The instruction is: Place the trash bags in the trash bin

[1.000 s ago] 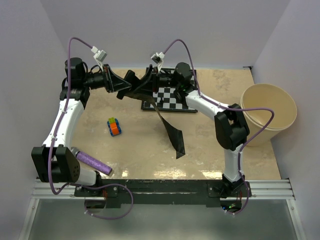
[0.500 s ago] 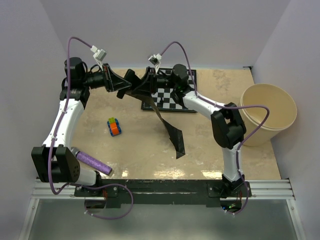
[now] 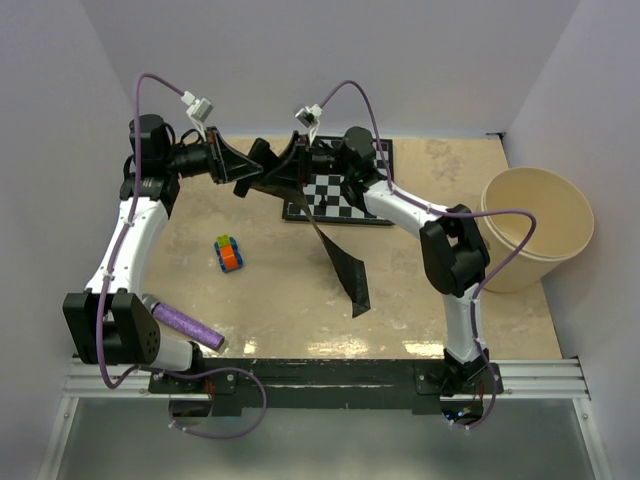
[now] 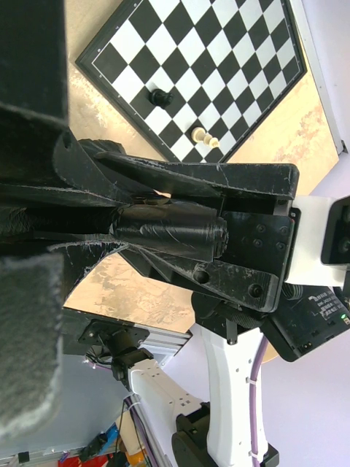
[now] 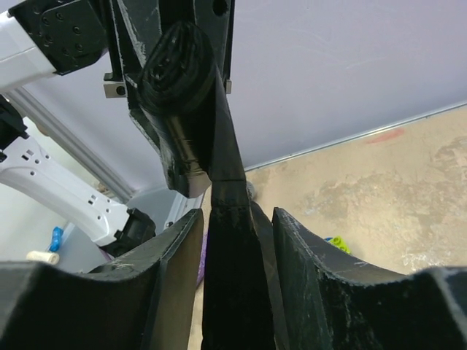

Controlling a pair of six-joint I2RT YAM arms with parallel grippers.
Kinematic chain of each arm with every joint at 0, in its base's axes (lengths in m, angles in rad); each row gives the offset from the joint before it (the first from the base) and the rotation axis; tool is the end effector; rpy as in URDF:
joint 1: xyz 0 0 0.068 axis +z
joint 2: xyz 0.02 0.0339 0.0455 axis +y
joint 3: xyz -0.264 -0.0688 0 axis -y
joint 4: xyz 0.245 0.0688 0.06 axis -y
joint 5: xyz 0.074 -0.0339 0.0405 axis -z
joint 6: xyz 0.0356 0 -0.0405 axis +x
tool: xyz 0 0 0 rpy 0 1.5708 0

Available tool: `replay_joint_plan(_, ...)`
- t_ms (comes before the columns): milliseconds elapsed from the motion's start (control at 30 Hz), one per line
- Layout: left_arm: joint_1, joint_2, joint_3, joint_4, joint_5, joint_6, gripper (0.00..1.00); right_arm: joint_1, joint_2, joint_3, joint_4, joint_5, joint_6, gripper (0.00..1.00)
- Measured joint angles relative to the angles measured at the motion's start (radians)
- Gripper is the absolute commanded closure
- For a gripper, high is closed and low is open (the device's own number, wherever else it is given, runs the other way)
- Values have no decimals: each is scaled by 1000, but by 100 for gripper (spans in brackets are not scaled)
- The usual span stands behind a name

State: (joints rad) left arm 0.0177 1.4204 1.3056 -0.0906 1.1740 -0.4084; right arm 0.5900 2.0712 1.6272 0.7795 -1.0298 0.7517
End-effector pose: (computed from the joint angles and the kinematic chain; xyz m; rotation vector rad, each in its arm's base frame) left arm 0.3172 -0.0272 0.3882 0.5109 1.7582 -1.3051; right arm 0.3826 0.2929 0.3245 -0.9185 1.3666 1.6980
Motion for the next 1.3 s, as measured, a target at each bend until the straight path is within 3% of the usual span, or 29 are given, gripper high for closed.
replay_joint_plan(133,0,4,0,0,0,0,100,0,0,6,5,0,7,67)
replay_joint_plan(233,0,6,0,0,0,0,100,0,2,7,12,-2,10,87)
replay_joint_plan(333,0,6,0,-2,0,4,100,0,4,7,29,-10,23,95)
replay_joint_plan(667,16,23,23,-86,-20,69,100,-3,4,-26,224,-58,148,99)
replay_joint_plan(933,11,78,125,-198,5,118,100,-7,32,-52,407,1,355,100)
replay_joint_plan(1300,13,230,239,-263,-37,167,100,-10,178,91,412,90,688,100)
